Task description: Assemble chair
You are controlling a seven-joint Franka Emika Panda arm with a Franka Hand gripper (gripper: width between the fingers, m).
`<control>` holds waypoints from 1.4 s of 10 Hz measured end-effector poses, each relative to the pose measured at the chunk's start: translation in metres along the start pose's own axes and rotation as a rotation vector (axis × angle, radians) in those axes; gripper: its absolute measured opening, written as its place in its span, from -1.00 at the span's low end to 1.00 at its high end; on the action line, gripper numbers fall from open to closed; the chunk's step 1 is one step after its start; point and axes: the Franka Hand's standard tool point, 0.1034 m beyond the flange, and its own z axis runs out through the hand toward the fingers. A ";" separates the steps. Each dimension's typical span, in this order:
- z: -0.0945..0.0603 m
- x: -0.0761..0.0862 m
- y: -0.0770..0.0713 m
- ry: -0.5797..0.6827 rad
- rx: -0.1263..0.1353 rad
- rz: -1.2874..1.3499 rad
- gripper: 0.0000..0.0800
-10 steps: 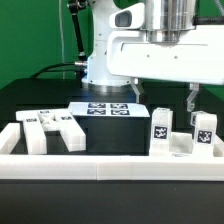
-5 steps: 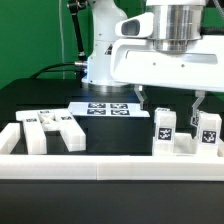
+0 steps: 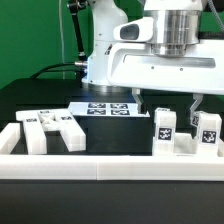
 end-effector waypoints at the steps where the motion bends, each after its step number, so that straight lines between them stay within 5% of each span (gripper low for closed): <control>1: 0.000 0.000 0.000 0.000 0.000 0.007 0.62; 4: 0.001 0.000 0.000 0.003 -0.001 -0.013 0.62; 9: 0.041 -0.004 0.008 0.034 -0.028 -0.094 0.62; 14: 0.057 -0.007 0.002 0.028 -0.037 -0.096 0.62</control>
Offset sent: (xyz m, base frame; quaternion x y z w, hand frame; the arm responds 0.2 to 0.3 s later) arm 0.0000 0.0000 0.0000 0.0000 0.0000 0.0000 1.0000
